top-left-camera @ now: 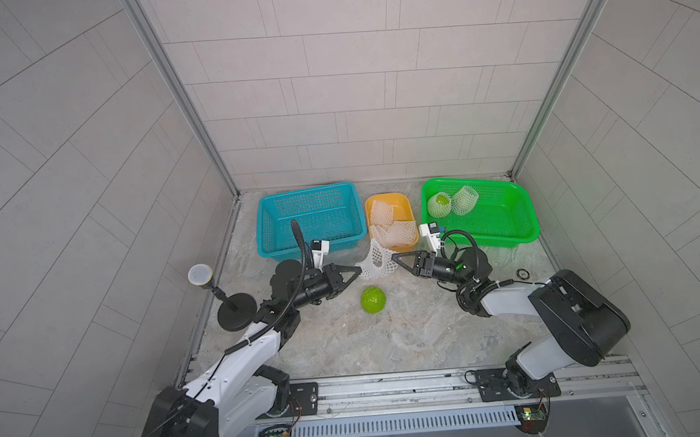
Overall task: Sleeve custard apples in foam nets
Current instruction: Open the foam net, then put on the foam net on the custard apple.
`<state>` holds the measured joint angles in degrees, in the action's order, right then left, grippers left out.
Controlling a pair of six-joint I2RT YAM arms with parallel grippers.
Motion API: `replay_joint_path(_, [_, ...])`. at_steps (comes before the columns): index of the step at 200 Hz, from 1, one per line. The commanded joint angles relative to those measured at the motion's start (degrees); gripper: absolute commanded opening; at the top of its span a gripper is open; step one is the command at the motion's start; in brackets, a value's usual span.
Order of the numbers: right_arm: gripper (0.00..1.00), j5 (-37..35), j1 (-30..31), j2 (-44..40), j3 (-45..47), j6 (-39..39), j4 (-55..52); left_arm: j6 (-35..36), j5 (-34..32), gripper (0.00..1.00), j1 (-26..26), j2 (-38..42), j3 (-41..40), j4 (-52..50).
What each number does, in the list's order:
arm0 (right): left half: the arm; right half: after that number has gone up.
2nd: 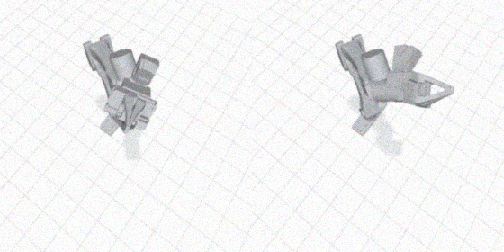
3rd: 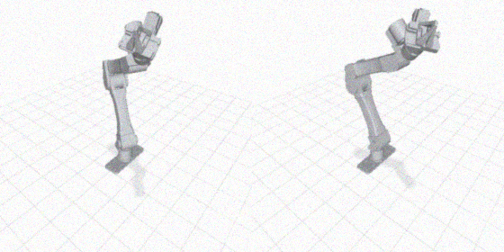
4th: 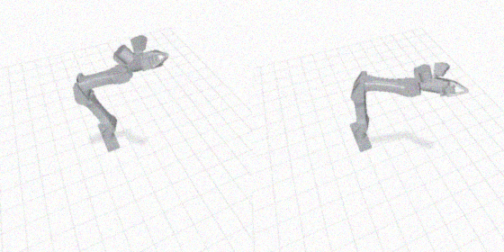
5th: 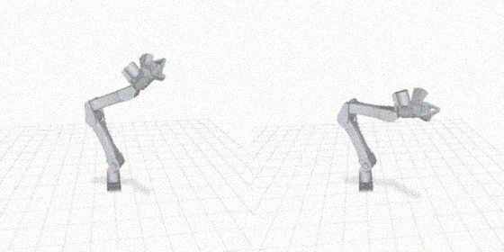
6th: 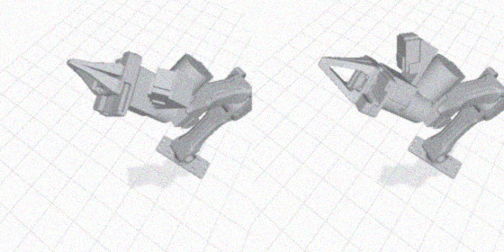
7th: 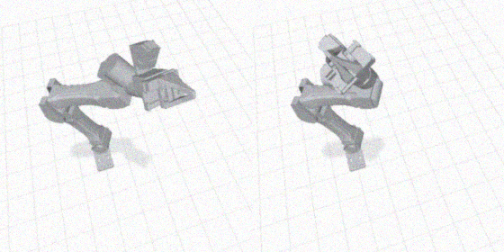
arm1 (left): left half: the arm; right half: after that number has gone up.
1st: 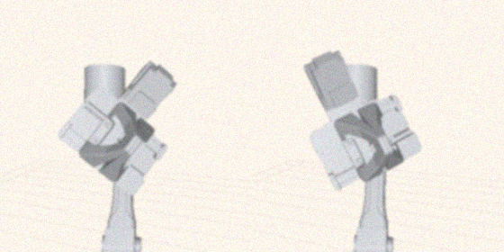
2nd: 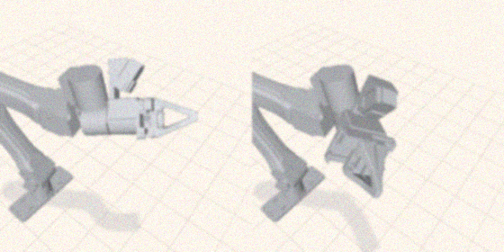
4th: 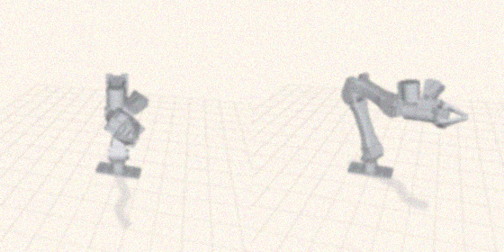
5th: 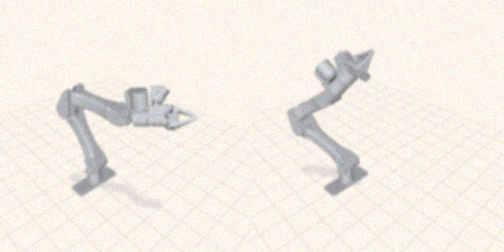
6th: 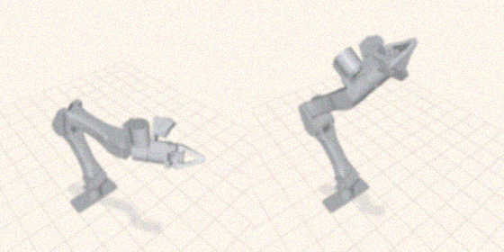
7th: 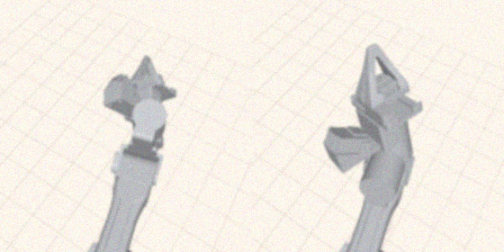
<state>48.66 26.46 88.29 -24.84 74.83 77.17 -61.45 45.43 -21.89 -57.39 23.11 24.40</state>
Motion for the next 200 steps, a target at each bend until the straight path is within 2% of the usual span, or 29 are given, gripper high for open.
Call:
replay_joint_path(1, [0.04,1.2,0.3,2.7,0.7,-0.6,4.6,5.3,-0.8,0.02,0.0,-1.0,0.0,-6.9])
replay_joint_path(104, [0.03,1.3,2.4,13.1,3.0,-5.6,4.6,9.1,-5.1,0.02,-1.4,-5.1,-0.9,-15.5])
replay_joint_path(200, [0.03,1.0,2.8,15.4,5.0,-8.0,4.6,9.4,-5.5,0.03,-2.2,-8.3,-1.7,-15.7])
